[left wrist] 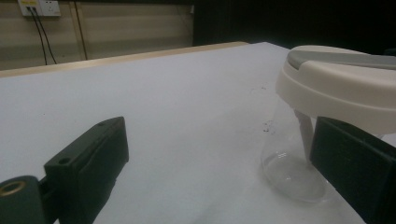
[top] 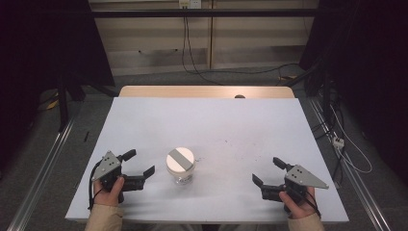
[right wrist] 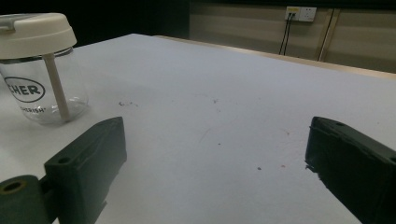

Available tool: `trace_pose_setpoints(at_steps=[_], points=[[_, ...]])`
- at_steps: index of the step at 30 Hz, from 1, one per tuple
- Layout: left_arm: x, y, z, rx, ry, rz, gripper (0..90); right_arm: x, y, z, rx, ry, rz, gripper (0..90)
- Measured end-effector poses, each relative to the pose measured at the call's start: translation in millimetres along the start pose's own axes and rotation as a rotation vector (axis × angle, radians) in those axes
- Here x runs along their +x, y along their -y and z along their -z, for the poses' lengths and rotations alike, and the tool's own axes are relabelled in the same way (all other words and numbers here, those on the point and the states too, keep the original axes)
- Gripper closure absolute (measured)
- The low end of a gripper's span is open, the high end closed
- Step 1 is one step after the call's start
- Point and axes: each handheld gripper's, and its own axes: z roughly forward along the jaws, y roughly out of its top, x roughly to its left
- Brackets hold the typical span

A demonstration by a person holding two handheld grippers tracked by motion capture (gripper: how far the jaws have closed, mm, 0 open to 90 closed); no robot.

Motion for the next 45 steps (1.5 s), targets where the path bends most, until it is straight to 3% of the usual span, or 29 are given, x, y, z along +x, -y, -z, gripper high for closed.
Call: trace_pose_setpoints(at_steps=[21,30,34,45], points=[[-6.6,-2.2,-4.1,0.002,0.034,-0.022,4.2,0.9,0.6,-2.1,0.005,-0.007,0.001,5.2],[-16.4,-4.2,-7.4,0.050,0.064,-0.042,4.2,0.5,0.9,-1.6,0.005,-0.009,0.004,5.2],[-24.3,-5.2,-10.9,0.085,0.108,-0.056,4.2,0.7,0.8,-1.5,0.006,-0.008,0.004,5.2],[-36.5,-3.2,-23.8,0.120,0.144,-0.042,4.1,1.6,0.5,-2.8,0.004,-0.014,0.005,5.1]])
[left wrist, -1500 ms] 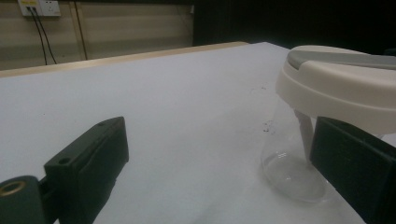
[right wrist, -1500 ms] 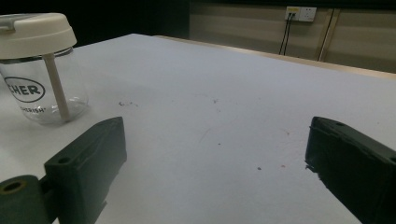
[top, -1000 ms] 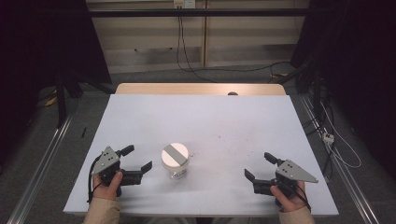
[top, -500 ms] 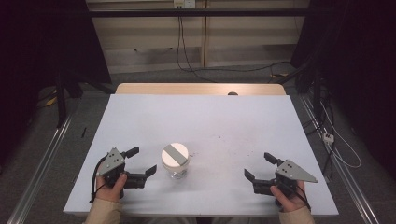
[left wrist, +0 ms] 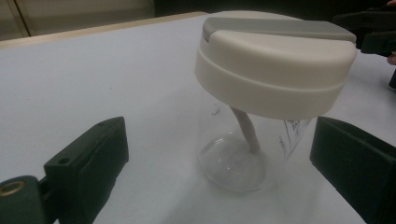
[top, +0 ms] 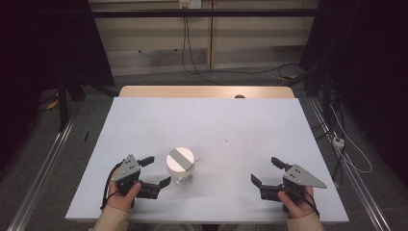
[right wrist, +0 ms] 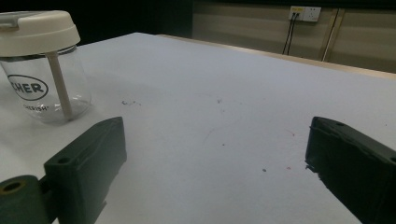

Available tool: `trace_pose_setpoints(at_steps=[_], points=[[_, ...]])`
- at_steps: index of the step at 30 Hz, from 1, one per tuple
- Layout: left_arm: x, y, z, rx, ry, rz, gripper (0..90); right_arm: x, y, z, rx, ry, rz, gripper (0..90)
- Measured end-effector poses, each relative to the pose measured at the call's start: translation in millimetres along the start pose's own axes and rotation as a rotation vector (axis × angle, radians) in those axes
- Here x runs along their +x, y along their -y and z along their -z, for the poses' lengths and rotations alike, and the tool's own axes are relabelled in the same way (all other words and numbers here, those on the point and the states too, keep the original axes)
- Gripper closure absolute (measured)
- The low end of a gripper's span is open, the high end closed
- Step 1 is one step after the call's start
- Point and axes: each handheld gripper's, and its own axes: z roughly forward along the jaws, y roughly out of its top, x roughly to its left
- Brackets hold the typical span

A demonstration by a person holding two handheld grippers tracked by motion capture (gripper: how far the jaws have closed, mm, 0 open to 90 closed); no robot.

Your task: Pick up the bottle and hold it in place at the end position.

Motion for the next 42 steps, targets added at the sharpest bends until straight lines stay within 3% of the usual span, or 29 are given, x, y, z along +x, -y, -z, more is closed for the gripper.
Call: trace_pose_setpoints(at_steps=[8,11,19,21,30,42], points=[[-8.0,-1.2,-13.1,0.028,0.018,-0.024,3.9,0.1,-0.3,0.0,0.001,0.001,0.002,5.0],[-12.0,-0.8,-18.0,0.038,0.015,-0.008,3.9,0.2,-0.3,0.0,-0.001,0.001,0.004,5.0],[-20.2,-3.1,-30.4,0.045,0.003,-0.023,3.9,0.1,-0.2,-0.3,0.002,0.002,0.004,5.0],[-21.5,-3.1,-32.1,0.044,0.003,-0.010,3.9,0.2,-0.1,-0.5,0.003,0.002,0.003,5.0],[-28.3,-5.9,-47.5,0.063,-0.064,-0.013,4.6,0.4,-0.5,-0.7,0.003,0.001,0.006,5.1],[-31.8,-6.2,-53.4,0.043,-0.095,-0.021,4.9,0.7,-1.0,-0.8,0.001,0.001,0.010,5.1]])
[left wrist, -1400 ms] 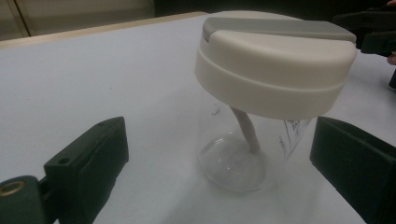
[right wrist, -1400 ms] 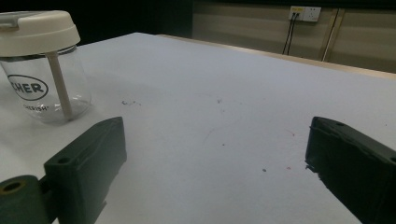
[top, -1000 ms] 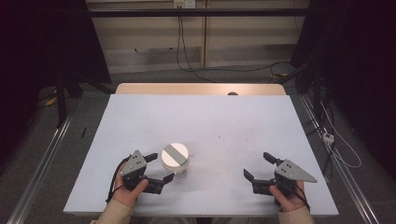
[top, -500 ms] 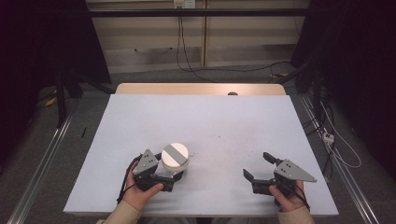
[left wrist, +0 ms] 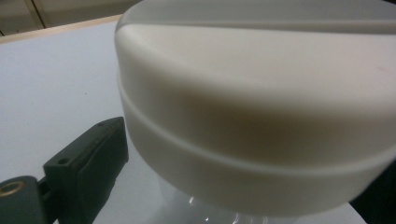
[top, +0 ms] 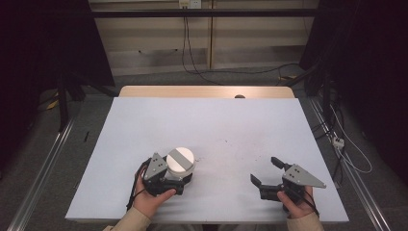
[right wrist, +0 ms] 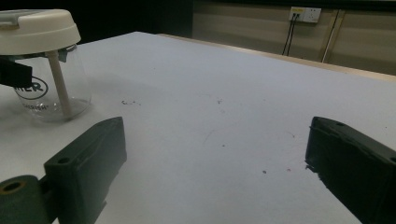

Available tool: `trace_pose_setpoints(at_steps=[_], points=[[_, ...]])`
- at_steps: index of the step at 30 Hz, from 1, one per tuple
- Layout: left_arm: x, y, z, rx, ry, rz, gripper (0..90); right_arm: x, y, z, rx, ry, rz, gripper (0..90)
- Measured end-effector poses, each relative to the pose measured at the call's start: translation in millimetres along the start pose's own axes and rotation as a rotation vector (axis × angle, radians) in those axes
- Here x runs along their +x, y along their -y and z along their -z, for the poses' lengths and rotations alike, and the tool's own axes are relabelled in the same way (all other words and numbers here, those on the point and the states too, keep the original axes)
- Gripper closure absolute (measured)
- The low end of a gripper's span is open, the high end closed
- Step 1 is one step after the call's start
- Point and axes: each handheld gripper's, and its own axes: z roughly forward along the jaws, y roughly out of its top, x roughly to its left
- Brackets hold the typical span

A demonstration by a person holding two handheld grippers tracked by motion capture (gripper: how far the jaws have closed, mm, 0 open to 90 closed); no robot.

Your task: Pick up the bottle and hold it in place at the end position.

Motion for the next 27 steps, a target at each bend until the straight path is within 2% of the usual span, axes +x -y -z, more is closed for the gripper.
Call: trace_pose_setpoints(at_steps=[6,13,21,27], points=[[-6.6,-1.0,-6.3,-0.012,-0.014,0.015,6.1,0.2,-0.2,-0.4,-0.002,0.000,0.003,5.1],[-9.2,-1.7,-6.0,-0.035,-0.021,0.006,11.3,0.0,-0.2,0.1,-0.001,-0.002,0.000,5.1],[-8.8,-1.1,-6.4,-0.052,-0.016,0.007,15.0,0.2,-0.1,-0.4,-0.002,-0.002,0.005,5.2],[-2.5,-1.3,-4.6,-0.063,0.011,0.042,18.3,0.0,-0.4,0.1,-0.004,-0.001,0.003,5.2]])
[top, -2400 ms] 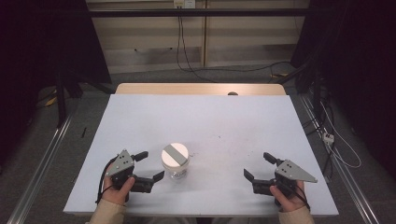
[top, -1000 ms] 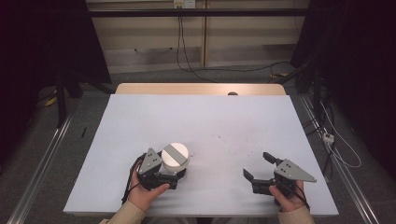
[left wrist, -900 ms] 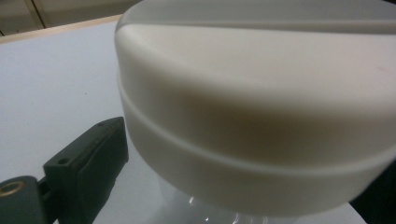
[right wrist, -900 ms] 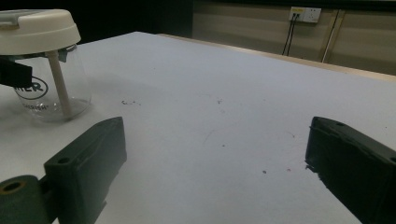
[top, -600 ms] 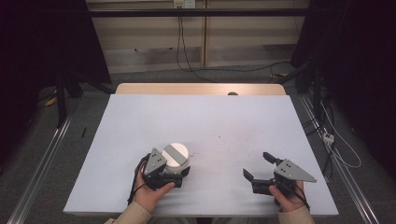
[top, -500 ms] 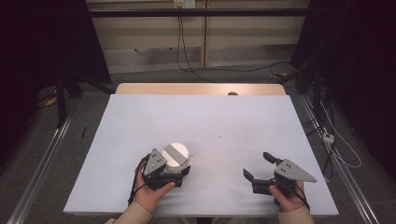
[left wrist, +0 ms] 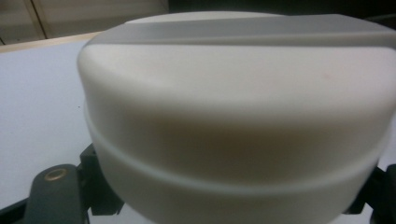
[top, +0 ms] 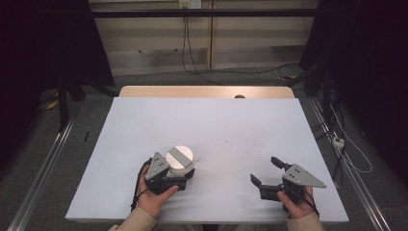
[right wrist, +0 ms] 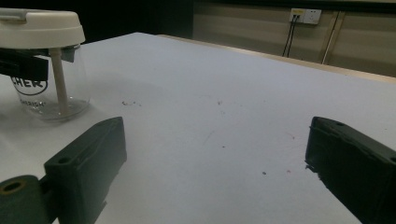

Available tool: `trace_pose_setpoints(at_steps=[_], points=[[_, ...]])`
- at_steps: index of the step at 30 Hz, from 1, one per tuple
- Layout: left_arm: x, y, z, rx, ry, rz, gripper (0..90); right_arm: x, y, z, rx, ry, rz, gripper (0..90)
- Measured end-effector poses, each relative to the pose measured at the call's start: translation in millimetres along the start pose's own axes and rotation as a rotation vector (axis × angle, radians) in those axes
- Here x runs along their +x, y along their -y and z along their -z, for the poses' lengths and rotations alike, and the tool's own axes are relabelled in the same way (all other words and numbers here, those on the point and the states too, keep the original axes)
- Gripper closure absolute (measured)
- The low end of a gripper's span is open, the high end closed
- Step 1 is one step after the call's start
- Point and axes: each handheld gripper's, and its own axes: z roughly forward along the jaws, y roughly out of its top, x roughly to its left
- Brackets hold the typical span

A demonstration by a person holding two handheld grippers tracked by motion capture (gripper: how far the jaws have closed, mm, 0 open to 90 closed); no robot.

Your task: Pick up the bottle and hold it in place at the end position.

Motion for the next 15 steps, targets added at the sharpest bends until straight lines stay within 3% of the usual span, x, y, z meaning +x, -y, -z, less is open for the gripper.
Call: trace_pose_setpoints(at_steps=[7,15], points=[[0.2,-7.1,2.6,-0.038,-0.005,-0.037,18.3,-0.1,-0.4,-0.4,-0.002,0.001,0.003,5.2],[7.4,-14.1,-3.1,-0.053,-0.021,-0.018,18.4,0.0,-0.9,-1.0,-0.005,0.002,0.005,5.2]])
